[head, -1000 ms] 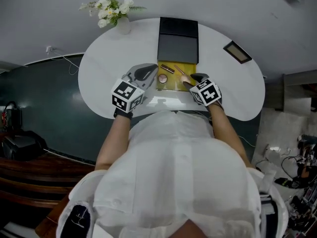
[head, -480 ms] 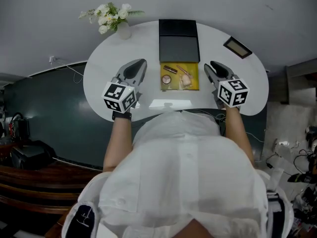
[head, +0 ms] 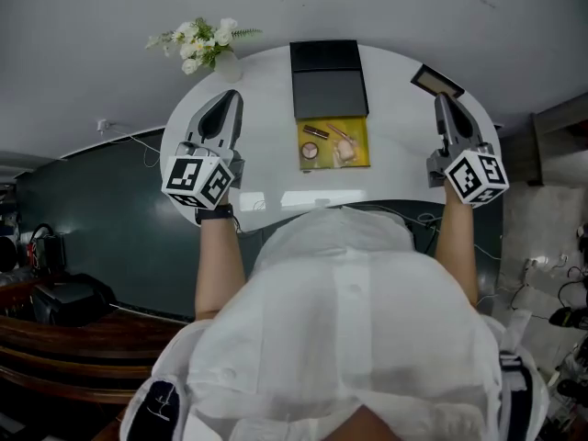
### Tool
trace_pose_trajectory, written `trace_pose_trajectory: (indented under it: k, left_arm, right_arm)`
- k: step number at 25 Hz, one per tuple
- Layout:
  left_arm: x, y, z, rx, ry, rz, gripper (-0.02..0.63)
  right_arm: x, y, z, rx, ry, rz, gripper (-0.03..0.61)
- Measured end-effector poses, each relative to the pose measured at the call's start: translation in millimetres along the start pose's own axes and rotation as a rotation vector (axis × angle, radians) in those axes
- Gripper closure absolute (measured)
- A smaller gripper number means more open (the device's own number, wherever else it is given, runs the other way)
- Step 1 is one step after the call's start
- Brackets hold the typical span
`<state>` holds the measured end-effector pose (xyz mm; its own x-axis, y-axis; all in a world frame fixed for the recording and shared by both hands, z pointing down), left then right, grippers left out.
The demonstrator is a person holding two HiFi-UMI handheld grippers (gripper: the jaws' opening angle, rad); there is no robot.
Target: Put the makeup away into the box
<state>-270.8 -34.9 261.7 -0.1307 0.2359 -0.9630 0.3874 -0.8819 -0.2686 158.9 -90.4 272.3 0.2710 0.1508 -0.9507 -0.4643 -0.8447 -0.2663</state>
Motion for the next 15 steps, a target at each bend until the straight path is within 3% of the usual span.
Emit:
trace_pose_trajectory:
  k: [4,9,15]
  left_arm:
    - [17.7,4.1,-2.6,-0.011,0.026,-0.040,0.588]
    - [26.9,5.2,-6.9,-0.019,0.033,-0.062,0.588]
    - [29.5,2.6,-12.1,-0.035,0.026,-0.059,0.588]
  right_arm:
    - [18.7,-1.4,3.8,-0.005,0.018,-0.049,0.568]
    - [22.7,3.1,15.7,0.031,-0.037,-0.024,0.568]
    - [24.8,-1.5,18.1,0.036,-0.033,-0.027,0.568]
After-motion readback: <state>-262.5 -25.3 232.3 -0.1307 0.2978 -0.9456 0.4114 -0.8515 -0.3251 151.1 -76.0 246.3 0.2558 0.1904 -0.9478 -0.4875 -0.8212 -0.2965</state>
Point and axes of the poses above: the fingertips, and each gripper's own axes: y forward along the fingers, z to its left, x out of its top, the point moved 7 cm from there along -y, backward along the fingers, and after that the axes turned 14 degrees about -z, right-handed, at the moved point
